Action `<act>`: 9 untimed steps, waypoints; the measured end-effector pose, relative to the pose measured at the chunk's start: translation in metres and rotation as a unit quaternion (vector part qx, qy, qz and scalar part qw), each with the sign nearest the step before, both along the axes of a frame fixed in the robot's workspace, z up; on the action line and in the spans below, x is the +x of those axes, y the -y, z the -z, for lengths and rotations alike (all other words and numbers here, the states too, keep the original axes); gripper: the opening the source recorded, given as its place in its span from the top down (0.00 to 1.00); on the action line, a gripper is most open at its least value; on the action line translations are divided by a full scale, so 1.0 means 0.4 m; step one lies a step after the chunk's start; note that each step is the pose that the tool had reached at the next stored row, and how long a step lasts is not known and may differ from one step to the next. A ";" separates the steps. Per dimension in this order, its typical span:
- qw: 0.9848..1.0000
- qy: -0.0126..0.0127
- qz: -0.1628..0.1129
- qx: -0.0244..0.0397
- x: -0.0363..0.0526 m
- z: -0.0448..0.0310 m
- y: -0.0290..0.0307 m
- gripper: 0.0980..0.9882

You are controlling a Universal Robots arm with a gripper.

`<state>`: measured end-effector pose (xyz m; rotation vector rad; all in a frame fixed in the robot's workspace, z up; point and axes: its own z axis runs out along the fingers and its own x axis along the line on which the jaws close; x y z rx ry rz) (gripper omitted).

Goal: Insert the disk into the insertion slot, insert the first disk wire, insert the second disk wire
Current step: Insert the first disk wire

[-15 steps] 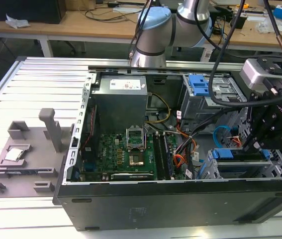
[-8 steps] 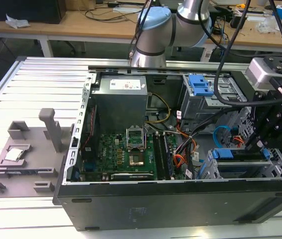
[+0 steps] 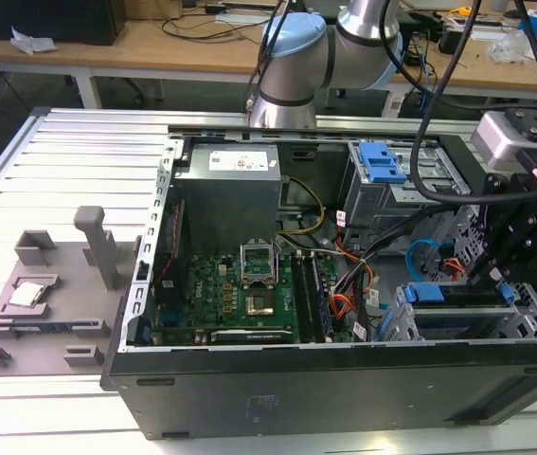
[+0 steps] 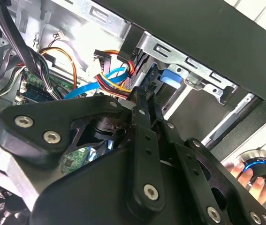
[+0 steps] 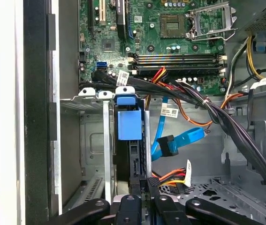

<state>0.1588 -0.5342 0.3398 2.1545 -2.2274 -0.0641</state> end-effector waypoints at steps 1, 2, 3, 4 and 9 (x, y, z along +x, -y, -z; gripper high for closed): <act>1.000 0.000 0.000 0.000 0.000 0.000 0.001 0.92; 1.000 0.000 0.000 0.000 0.000 0.000 0.002 0.92; 1.000 0.000 0.000 0.000 0.002 0.000 0.002 0.92; 1.000 0.000 0.000 0.000 0.003 -0.002 0.002 0.92; 1.000 0.000 0.000 0.000 0.003 -0.002 0.002 0.92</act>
